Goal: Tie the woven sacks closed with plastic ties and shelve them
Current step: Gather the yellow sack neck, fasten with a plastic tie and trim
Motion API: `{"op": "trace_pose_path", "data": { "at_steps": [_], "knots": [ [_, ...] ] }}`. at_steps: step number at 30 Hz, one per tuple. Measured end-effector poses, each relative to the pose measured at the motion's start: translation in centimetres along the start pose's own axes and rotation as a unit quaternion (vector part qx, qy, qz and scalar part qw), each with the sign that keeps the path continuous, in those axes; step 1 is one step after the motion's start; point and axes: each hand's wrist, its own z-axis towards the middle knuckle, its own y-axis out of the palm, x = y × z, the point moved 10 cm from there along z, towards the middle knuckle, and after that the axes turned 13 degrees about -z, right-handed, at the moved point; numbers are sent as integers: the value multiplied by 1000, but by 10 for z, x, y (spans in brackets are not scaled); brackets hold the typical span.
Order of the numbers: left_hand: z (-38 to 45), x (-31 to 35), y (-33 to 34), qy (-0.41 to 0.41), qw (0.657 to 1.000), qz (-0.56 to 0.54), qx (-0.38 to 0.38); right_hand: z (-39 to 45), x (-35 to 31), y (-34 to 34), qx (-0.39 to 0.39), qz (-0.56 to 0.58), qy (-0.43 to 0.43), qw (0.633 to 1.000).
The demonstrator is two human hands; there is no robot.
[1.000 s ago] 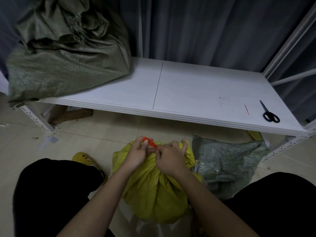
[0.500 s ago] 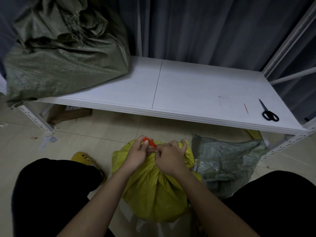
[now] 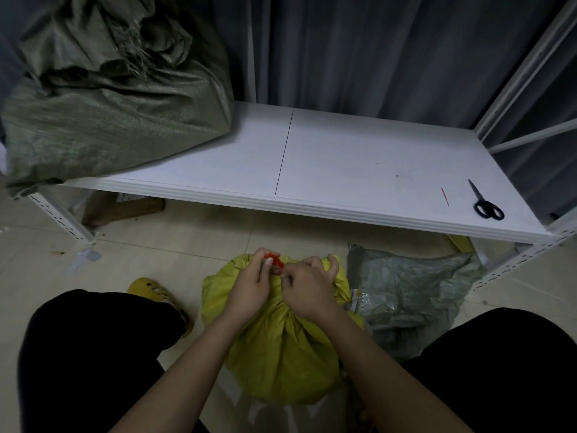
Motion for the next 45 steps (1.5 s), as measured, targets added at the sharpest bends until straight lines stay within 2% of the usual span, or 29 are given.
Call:
{"op": "trace_pose_path", "data": {
  "at_steps": [6, 10, 16, 21, 24, 27, 31, 35, 39, 42, 45],
  "knots": [
    [-9, 5, 1, 49, 997, 53, -13, -10, 5, 2, 52, 36, -7, 998],
    [-13, 3, -1, 46, 999, 21, 0, -15, 6, 5, 85, 36, -7, 996],
    [-23, 2, -4, 37, 999, 0, 12, -18, 10, 10, 91, 45, -1, 995],
    [-30, 7, 11, 52, 997, 31, -50, -18, 9, 8, 93, 74, 14, 993],
    [-35, 4, 12, 37, 998, 15, -46, -17, 12, 10, 90, 82, 22, 992],
    [-39, -4, 8, -16, 999, -21, -29, -20, 14, 12, 84, 87, 18, 992],
    [-28, -14, -3, -96, 987, -123, 37, -23, 12, 10, 91, 74, -8, 993],
    [-20, -28, 2, -161, 972, -170, 21, -25, 9, 9, 102, 63, -28, 992],
    [-18, -29, 1, -152, 977, -150, 5, -27, 6, 8, 89, 61, -62, 992],
    [-18, -29, -2, -132, 986, -104, 19, -29, 5, 7, 37, 72, -101, 992],
    [-18, -24, -3, -100, 992, -73, 31, -29, 5, 2, 60, -2, -152, 987]
  ]
}}
